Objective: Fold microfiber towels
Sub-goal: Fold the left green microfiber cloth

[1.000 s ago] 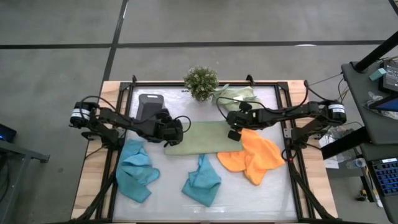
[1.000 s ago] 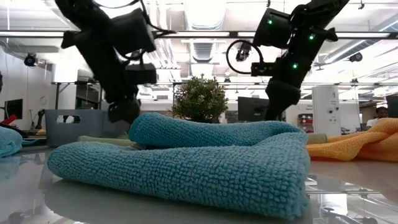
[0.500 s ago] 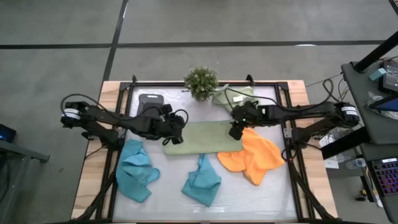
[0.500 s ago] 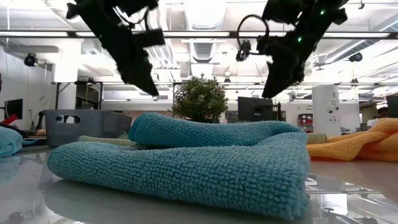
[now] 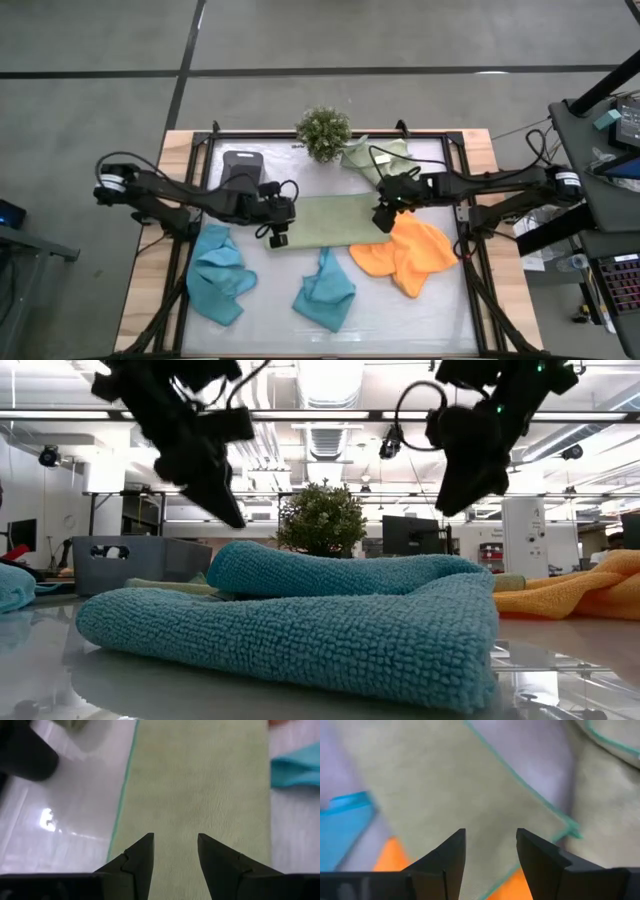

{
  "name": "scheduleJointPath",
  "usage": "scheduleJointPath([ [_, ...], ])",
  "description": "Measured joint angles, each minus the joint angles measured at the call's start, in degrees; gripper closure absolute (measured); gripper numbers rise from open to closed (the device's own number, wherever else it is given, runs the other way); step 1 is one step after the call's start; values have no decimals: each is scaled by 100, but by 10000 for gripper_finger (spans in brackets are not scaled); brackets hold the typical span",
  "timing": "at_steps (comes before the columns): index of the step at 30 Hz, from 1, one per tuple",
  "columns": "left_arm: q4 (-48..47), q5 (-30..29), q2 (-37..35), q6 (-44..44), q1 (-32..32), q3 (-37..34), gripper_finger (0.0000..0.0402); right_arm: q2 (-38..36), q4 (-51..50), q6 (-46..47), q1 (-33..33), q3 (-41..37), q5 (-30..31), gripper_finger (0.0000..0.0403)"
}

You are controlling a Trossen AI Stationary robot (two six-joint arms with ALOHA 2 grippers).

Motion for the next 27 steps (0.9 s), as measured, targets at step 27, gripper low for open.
scheduleJointPath([
  [27, 806, -471, 1429, -756, 20, -420, 265, 157, -165, 745, 77, -830, -11, 250],
])
